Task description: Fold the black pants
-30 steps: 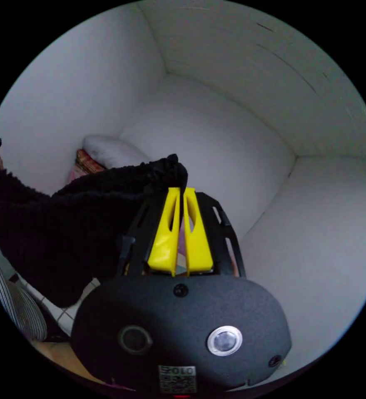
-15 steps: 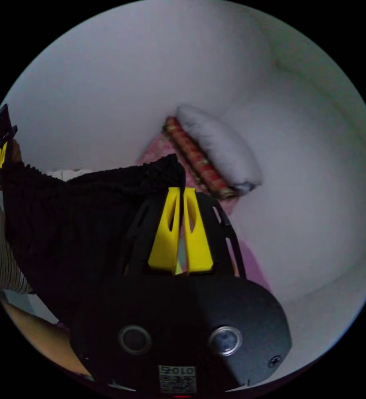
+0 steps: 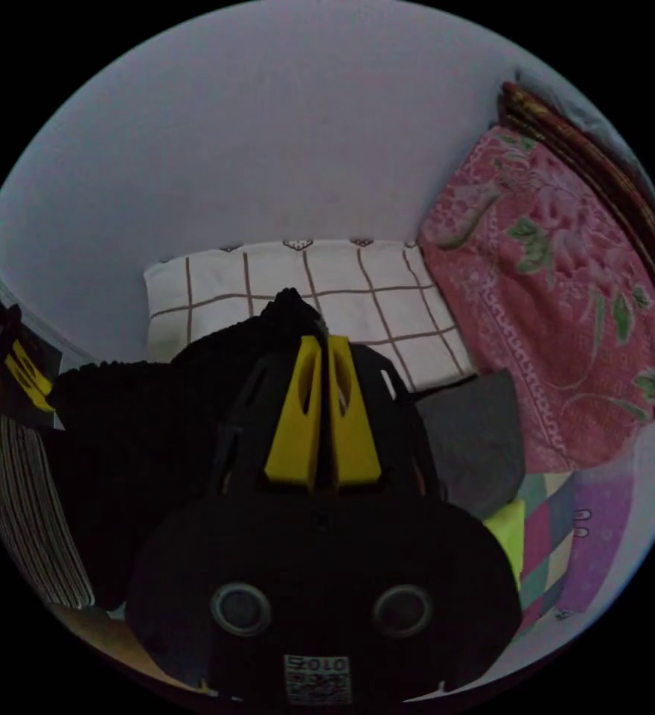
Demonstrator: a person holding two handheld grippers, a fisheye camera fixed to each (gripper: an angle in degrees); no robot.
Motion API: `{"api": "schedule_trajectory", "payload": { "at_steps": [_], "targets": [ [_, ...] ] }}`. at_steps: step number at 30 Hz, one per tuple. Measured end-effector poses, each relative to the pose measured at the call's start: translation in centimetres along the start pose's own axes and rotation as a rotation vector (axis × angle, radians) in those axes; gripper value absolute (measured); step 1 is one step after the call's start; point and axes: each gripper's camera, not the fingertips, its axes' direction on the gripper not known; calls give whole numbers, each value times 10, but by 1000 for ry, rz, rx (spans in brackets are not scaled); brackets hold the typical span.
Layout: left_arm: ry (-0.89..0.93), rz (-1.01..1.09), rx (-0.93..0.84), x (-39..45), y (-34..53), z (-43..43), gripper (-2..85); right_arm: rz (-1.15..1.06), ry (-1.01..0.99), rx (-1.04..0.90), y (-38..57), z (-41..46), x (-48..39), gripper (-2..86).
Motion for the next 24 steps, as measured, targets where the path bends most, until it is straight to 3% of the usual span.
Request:
{"api": "schedule_trajectory", "payload": {
  "at_steps": [15,20,24],
  "targets": [
    [-273,-346,93,-188,43,5,-2,-33,63,-9,-227,172,98,32],
    [-335,-455,-35,-248,67,63,-2,-29,-36,-21,-211,220,132,57],
    [-383,-537,-101,-276,85,92,-2,65,-72,71,-125,230,163,65]
  ]
}}
